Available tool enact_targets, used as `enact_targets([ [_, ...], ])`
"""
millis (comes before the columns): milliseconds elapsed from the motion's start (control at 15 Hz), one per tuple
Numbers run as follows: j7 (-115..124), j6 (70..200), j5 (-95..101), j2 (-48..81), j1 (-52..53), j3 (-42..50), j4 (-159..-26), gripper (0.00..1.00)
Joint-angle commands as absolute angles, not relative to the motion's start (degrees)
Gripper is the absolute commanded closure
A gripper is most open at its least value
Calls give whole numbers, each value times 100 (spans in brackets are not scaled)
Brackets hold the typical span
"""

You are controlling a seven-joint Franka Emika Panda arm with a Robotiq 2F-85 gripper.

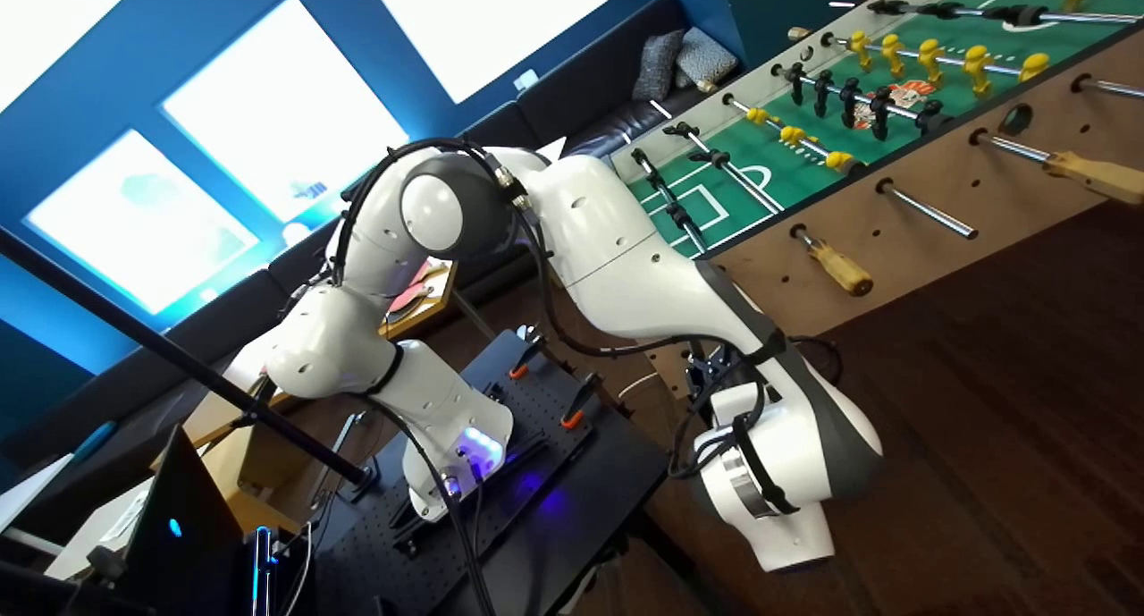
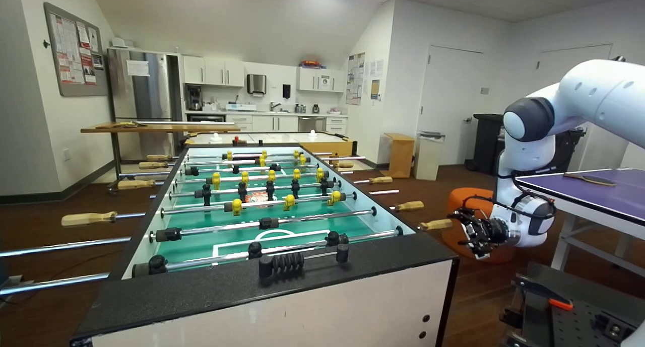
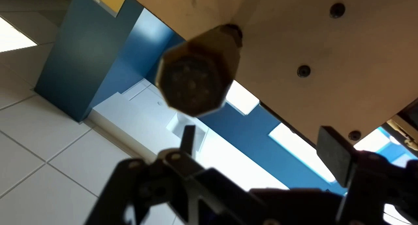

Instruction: Rotate the first rod forward

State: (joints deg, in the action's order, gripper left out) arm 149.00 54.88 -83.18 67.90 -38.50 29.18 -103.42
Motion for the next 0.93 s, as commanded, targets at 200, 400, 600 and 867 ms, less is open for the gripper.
enact_targets([
  [200, 14899, 5534, -8255, 5977, -3751, 3149, -10843, 0],
  [400, 14899, 5343, -8028, 5613, -3317, 3724, -11129, 0],
  [600, 14899, 5052, -7543, 5280, -2761, 4555, -11514, 0],
  [867, 14899, 4643, -7341, 5181, -2118, 5527, -11652, 0],
])
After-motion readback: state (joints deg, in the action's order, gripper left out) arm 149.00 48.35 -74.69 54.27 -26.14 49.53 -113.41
